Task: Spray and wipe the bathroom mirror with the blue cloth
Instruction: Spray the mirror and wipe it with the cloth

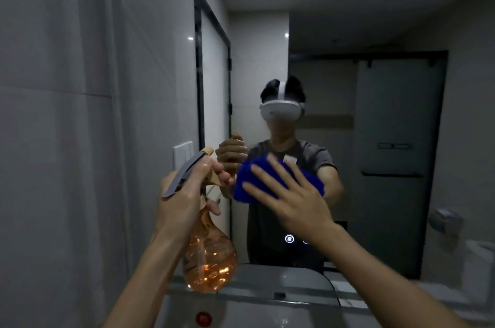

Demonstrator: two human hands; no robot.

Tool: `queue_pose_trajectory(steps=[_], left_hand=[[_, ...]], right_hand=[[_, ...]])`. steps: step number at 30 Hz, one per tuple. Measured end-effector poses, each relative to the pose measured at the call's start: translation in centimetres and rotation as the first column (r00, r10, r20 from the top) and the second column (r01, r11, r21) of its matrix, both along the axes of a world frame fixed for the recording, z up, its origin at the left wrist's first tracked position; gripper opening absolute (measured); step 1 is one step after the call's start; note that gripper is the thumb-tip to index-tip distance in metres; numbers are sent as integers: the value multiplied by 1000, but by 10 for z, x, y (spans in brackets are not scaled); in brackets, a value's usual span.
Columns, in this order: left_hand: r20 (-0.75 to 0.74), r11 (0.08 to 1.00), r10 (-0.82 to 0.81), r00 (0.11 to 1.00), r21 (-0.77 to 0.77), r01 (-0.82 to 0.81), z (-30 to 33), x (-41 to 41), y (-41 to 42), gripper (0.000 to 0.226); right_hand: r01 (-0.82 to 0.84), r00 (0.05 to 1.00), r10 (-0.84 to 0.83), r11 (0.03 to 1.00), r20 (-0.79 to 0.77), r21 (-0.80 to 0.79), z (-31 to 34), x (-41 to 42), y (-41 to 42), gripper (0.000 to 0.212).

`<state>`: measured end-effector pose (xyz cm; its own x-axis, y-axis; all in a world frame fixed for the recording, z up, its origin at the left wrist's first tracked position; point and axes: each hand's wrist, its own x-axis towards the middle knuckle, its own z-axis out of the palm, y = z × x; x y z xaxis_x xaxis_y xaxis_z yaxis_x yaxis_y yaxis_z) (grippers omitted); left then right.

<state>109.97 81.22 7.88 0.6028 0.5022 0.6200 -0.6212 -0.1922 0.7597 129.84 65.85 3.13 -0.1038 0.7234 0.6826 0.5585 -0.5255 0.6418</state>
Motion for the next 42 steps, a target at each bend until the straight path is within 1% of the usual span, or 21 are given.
queue_pose_trajectory(steps=[2, 5, 7, 12, 15, 19, 22, 24, 26, 30, 37, 40, 42], left_hand=[[-26, 1000, 6, 1000, 4, -6, -7, 4, -9, 26], [-40, 1000, 10, 999, -5, -10, -11, 12, -26, 25], [-26, 1000, -10, 1000, -12, 10, -11, 18, -36, 24], [-18, 999, -43, 999, -2, 43, -9, 36, -61, 25], [-33, 999, -41, 999, 13, 41, -8, 47, -73, 24], [-50, 997, -61, 997, 37, 63, -5, 58, -91, 27], [-61, 995, -87, 994, 42, 89, -2, 64, -103, 28], [-74, 994, -91, 993, 46, 94, -2, 69, -110, 29], [-96, 994, -87, 992, 65, 93, -4, 73, -116, 28], [-129, 993, -79, 989, 75, 89, -10, 79, -126, 27], [-112, 985, -147, 983, 70, 155, -13, 82, -139, 23], [-94, 990, -123, 988, 57, 129, -12, 81, -140, 20], [-103, 991, -93, 990, 85, 101, -10, 80, -139, 21]], right_hand=[[31, 999, -31, 996, 10, -78, -13, 7, -20, 82], [45, 999, -42, 995, 32, -84, 0, 13, -44, 76], [50, 998, -50, 999, 45, -15, 13, 20, -61, 73], [57, 993, -79, 970, 88, 235, 57, 43, -108, 70], [92, 993, -111, 932, 35, 350, 90, 52, -139, 70], [138, 989, -85, 824, -121, 549, 129, 66, -184, 54], [152, 982, -29, 697, -185, 700, 143, 78, -216, 51], [174, 974, 6, 623, -228, 763, 146, 84, -232, 51], [189, 971, 4, 600, -240, 777, 146, 87, -240, 51], [200, 971, -21, 607, -237, 769, 145, 88, -241, 51], [214, 968, -27, 612, -250, 761, 144, 88, -242, 51], [218, 967, -31, 618, -254, 755, 143, 87, -242, 51], [229, 964, -30, 605, -265, 763, 143, 85, -239, 52]])
